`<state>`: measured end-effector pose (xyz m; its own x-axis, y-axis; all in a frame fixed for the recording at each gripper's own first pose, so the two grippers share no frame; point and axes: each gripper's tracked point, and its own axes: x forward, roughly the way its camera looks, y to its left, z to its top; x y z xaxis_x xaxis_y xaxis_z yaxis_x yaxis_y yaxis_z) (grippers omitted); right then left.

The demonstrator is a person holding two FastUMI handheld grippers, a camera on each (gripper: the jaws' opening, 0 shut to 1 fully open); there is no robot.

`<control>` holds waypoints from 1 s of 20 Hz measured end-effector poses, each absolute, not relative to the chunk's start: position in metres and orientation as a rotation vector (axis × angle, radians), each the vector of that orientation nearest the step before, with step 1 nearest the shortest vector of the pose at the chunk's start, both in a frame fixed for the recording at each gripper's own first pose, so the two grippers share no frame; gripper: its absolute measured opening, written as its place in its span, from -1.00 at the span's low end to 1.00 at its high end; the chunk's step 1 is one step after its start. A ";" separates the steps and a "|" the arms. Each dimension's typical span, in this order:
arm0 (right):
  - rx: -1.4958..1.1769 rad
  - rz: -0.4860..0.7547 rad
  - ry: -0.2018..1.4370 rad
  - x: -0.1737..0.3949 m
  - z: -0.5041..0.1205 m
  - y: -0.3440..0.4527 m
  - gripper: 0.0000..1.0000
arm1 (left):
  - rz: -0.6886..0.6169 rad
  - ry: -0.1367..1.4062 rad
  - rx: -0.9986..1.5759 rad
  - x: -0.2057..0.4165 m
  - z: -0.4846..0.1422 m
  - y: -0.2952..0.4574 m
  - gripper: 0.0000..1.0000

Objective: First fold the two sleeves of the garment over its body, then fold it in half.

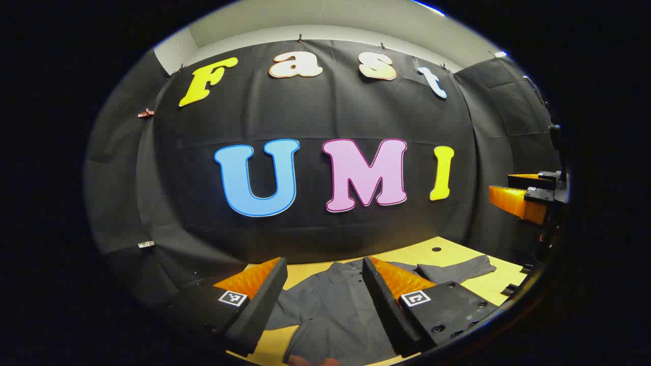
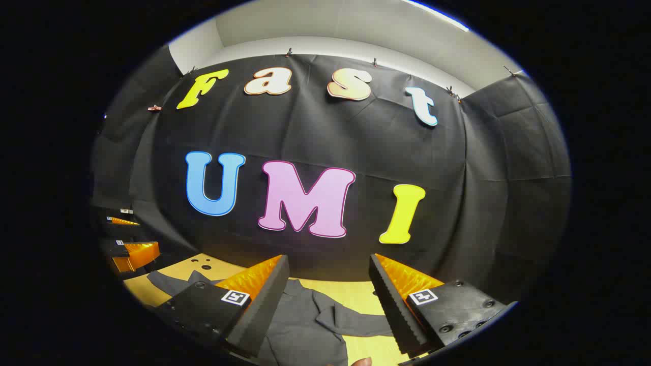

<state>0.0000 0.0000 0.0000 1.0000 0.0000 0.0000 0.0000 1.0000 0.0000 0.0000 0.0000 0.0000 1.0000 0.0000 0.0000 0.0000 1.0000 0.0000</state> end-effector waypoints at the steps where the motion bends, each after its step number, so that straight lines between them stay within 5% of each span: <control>1: -0.001 -0.001 0.001 0.000 0.000 -0.001 0.94 | -0.001 0.000 0.002 0.000 0.001 -0.001 0.88; 20: 0.037 -0.020 0.035 0.027 -0.026 -0.050 0.94 | -0.043 -0.017 0.042 0.023 0.011 -0.054 0.88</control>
